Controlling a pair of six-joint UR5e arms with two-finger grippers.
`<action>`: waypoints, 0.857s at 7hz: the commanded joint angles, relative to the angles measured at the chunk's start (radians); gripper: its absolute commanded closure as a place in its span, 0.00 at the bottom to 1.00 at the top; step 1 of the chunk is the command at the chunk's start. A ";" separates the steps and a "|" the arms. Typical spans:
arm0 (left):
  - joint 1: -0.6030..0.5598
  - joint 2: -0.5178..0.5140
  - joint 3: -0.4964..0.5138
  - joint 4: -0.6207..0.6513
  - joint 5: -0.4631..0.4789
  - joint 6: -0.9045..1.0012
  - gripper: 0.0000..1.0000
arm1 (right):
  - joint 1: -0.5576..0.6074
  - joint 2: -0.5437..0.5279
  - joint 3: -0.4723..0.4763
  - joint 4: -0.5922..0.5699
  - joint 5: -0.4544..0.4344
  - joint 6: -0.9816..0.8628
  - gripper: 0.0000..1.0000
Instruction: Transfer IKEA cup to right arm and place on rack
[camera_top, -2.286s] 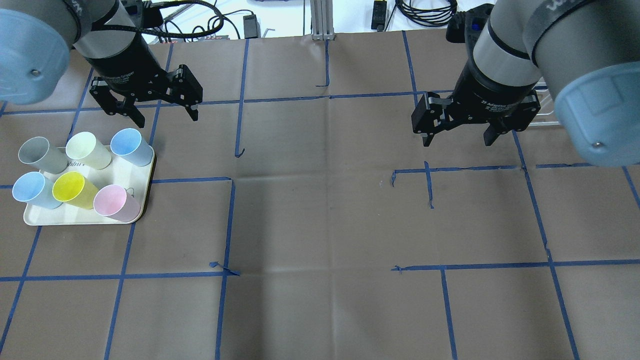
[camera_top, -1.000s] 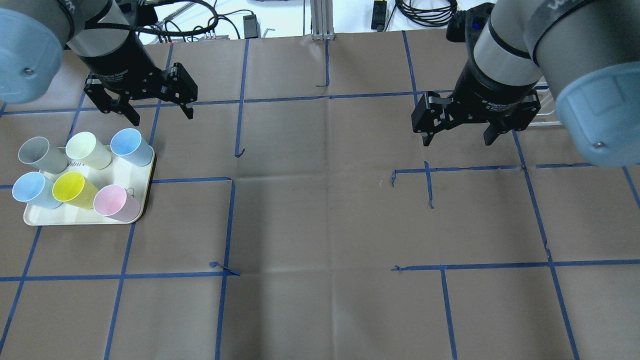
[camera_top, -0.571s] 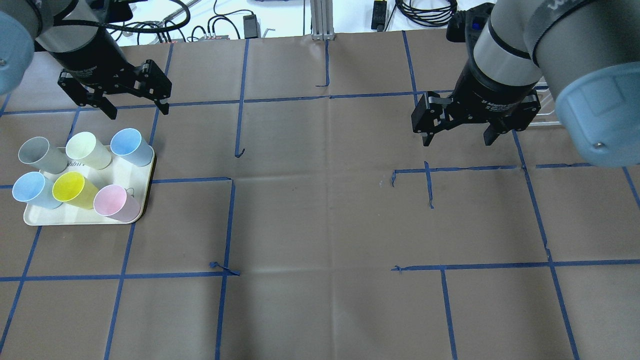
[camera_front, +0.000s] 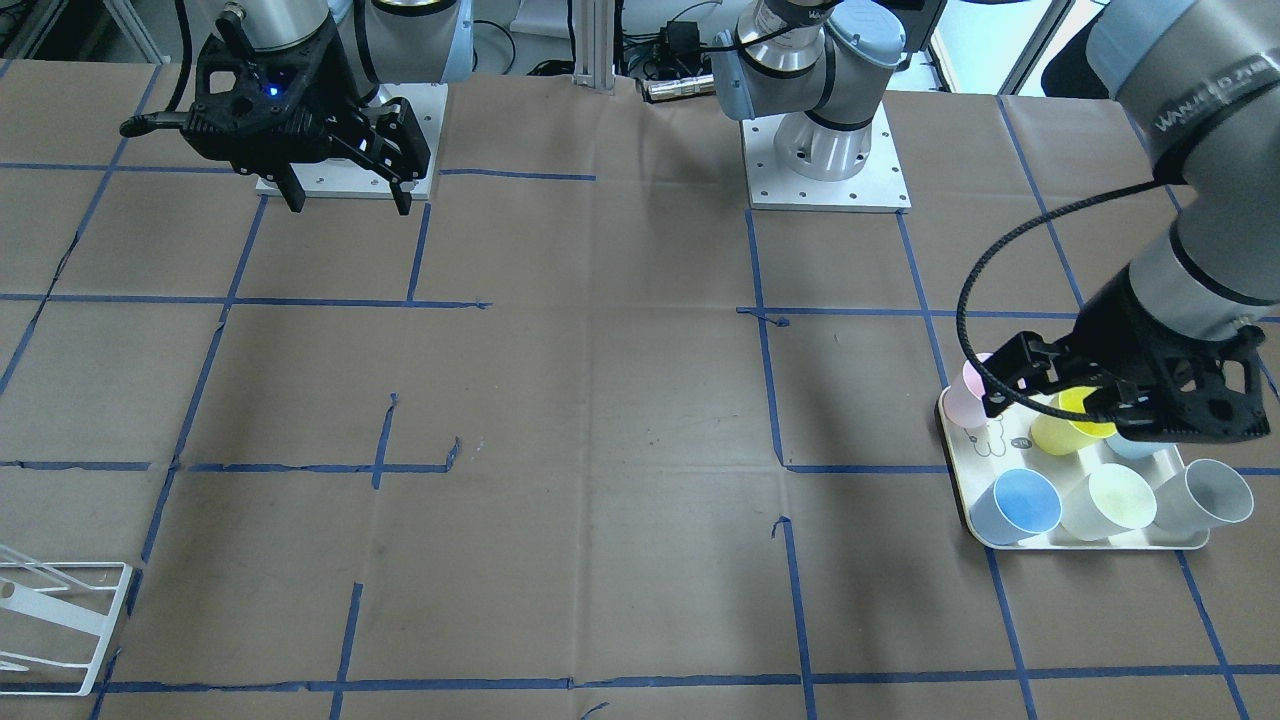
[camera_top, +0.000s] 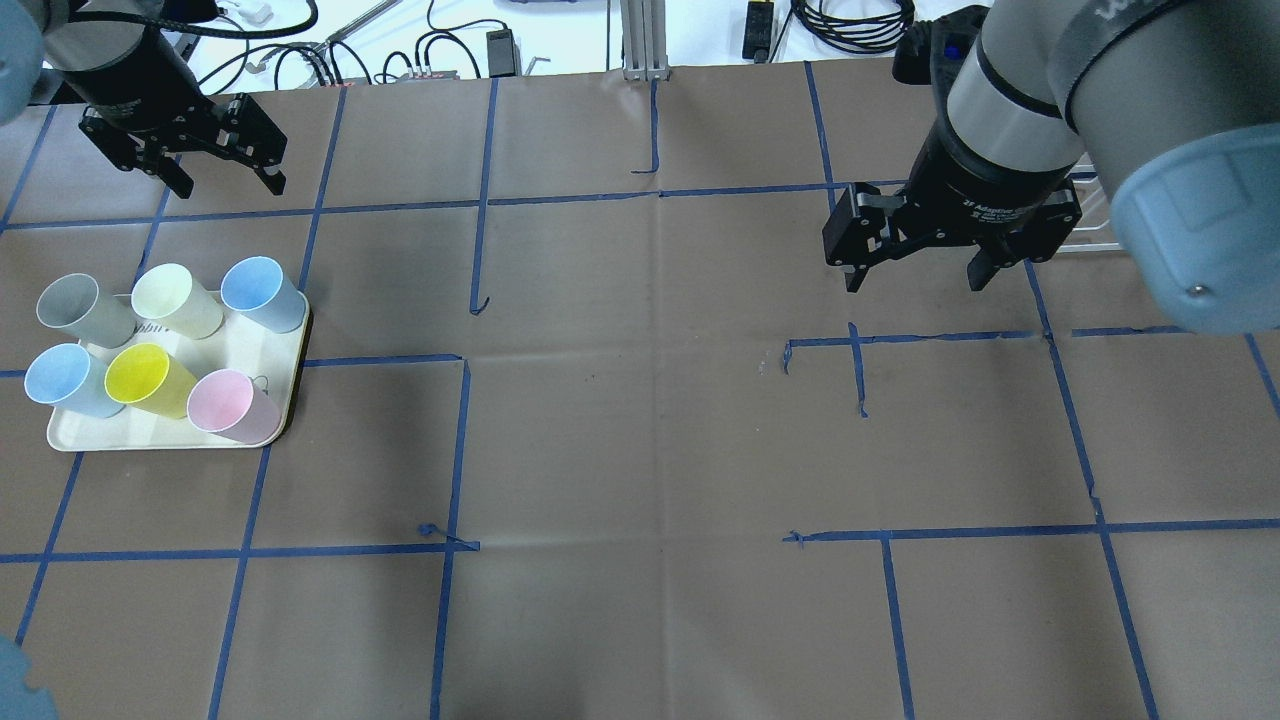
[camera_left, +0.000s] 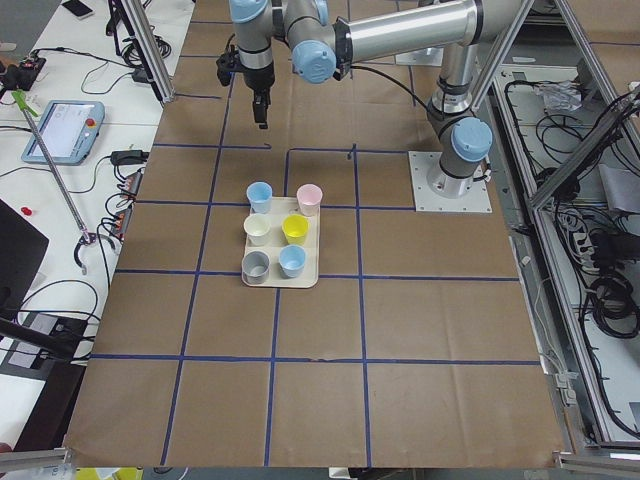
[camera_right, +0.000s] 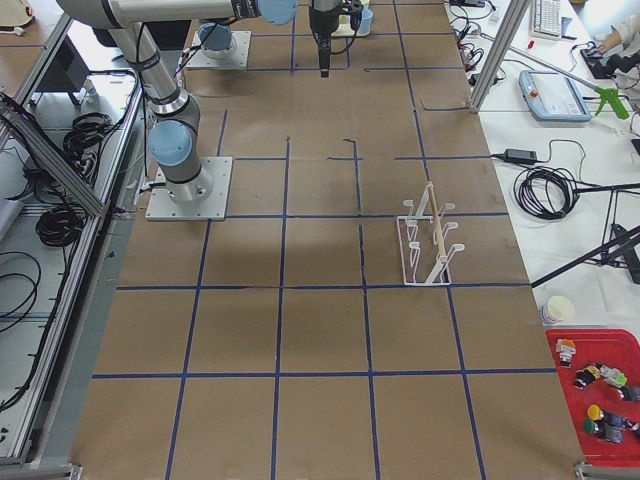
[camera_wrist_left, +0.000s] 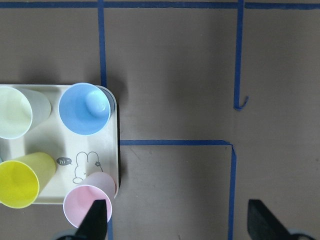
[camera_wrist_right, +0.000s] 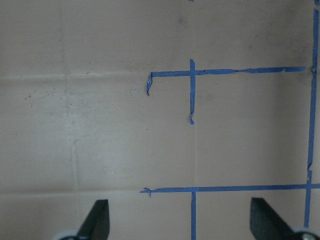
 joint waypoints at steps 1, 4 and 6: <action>0.072 -0.051 0.036 0.004 -0.003 0.073 0.00 | 0.000 0.000 0.000 0.001 0.000 0.000 0.00; 0.071 -0.101 0.010 0.018 0.002 0.054 0.01 | 0.000 0.000 0.000 0.001 0.000 0.000 0.00; 0.067 -0.132 -0.079 0.147 -0.001 0.031 0.01 | 0.000 0.002 0.000 -0.001 0.000 0.000 0.00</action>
